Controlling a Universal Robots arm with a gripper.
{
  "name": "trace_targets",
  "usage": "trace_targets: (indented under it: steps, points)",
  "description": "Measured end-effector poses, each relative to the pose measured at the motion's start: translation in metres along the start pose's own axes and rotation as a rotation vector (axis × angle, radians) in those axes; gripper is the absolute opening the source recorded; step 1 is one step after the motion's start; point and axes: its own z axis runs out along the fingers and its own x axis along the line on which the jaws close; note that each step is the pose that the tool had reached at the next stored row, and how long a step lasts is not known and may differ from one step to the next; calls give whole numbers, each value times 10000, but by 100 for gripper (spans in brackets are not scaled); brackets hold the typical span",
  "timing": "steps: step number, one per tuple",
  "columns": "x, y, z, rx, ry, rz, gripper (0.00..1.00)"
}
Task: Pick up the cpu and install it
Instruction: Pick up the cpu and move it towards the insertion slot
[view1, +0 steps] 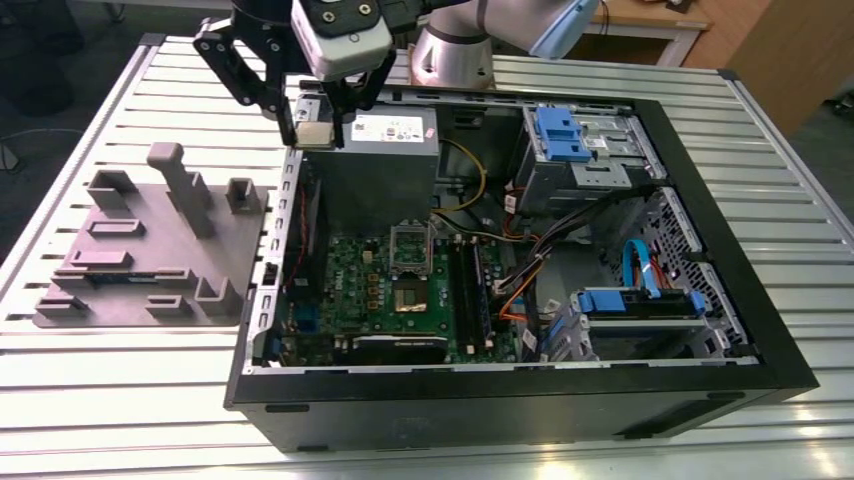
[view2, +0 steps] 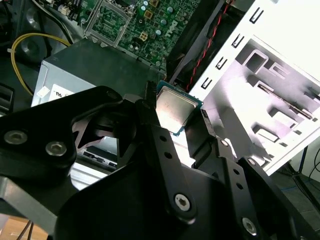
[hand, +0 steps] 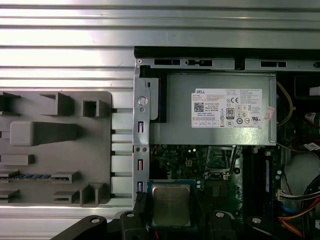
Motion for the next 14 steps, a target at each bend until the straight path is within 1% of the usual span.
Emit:
trace_targets:
  steps: [12,14]
  points:
    - [-13,0,0,0,0,0,47]
    - [-25,1,0,1,1,-2,47]
